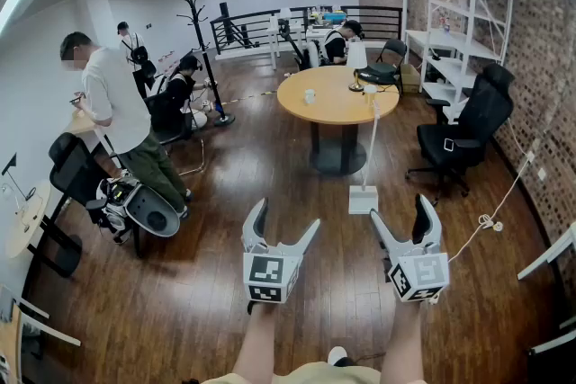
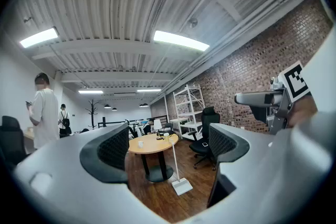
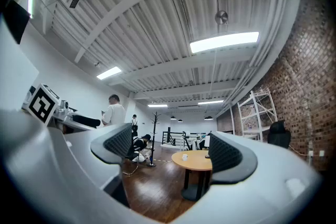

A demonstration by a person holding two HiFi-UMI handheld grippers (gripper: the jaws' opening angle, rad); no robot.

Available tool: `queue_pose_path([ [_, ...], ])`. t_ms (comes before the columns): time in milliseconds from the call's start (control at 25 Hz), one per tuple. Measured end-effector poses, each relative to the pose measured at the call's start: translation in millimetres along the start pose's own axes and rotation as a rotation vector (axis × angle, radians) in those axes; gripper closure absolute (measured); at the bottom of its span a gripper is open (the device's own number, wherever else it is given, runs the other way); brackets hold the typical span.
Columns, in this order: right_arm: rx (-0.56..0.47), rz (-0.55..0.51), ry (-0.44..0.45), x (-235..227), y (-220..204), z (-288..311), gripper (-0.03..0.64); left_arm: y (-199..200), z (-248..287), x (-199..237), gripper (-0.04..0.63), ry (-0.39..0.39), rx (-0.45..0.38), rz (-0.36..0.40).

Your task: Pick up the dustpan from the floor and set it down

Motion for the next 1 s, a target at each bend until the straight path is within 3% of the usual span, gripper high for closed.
queue_pose_path([
  [240, 0.032, 0.036, 0.006, -65, -33, 25, 0.173, -9, 68, -24, 0.132, -0.002, 0.019, -0.032],
  [560, 0.064, 0.054, -0.003, -93, -65, 53, 0.183, -20, 125, -24, 0.133, -0.027, 0.048, -0.051],
  [800, 0.093, -0.009, -0.007, -107, -88, 102, 0.187, -44, 188, 2, 0.133, -0.045, 0.055, -0.087],
  [1000, 0.096, -0.044, -0.018, -128, -101, 177, 0.196, -46, 267, 43, 0.133, -0.059, 0.020, -0.107],
])
Point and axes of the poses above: the fingertips, and each gripper's own axes: z forward along the fingers, x to its left, y out of its top, the point moved 10 cm from there along -z, backward along the fingers, and after that the axes turned 8 degrees about -z, right-handed, at the moved point
